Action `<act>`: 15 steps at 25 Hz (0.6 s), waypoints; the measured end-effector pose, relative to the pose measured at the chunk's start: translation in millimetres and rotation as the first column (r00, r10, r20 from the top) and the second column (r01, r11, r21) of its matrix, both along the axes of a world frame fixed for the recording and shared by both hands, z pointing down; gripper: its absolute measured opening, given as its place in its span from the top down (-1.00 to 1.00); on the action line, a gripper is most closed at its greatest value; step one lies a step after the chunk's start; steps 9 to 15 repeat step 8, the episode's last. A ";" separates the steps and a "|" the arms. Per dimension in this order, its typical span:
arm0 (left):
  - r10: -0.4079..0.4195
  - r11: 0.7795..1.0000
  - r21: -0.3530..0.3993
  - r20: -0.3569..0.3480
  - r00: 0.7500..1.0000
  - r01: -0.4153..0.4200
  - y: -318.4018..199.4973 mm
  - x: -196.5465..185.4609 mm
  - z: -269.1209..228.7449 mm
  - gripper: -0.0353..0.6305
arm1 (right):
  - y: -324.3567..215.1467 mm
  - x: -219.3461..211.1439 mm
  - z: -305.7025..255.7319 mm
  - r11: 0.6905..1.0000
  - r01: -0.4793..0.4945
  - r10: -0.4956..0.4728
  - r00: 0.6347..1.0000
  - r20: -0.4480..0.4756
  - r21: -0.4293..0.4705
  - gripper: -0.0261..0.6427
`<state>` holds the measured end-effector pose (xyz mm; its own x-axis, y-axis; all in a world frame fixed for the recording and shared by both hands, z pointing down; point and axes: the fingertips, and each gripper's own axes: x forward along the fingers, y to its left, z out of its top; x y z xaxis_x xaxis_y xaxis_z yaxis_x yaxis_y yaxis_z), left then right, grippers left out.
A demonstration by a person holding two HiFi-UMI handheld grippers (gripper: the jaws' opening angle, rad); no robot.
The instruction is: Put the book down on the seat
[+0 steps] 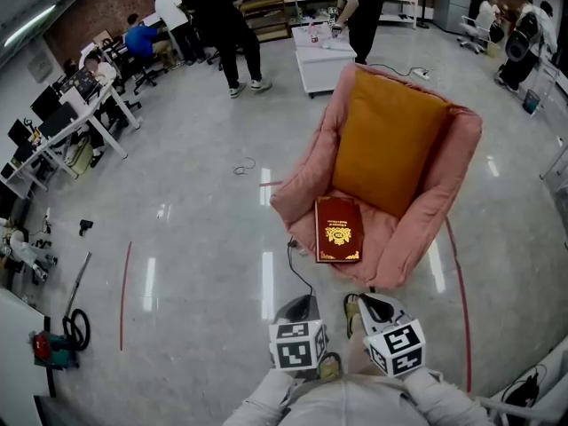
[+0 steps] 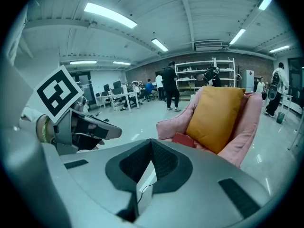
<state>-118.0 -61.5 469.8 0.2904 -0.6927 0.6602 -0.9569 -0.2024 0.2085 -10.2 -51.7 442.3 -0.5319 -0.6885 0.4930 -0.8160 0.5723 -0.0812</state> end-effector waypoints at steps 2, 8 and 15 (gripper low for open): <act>0.003 1.000 0.002 0.001 1.000 -0.003 0.3 0.6 -1.4 0.88 | 0.2 -1.0 -2.4 1.000 0.002 -0.002 1.000 0.001 0.005 0.91; 0.004 1.000 0.003 0.005 1.000 -0.004 2.3 0.1 5.4 0.88 | 3.1 -2.2 2.8 1.000 0.006 -0.006 1.000 -0.001 0.007 0.91; 0.004 1.000 0.003 0.005 1.000 -0.004 2.3 0.1 5.4 0.88 | 3.1 -2.2 2.8 1.000 0.006 -0.006 1.000 -0.001 0.007 0.91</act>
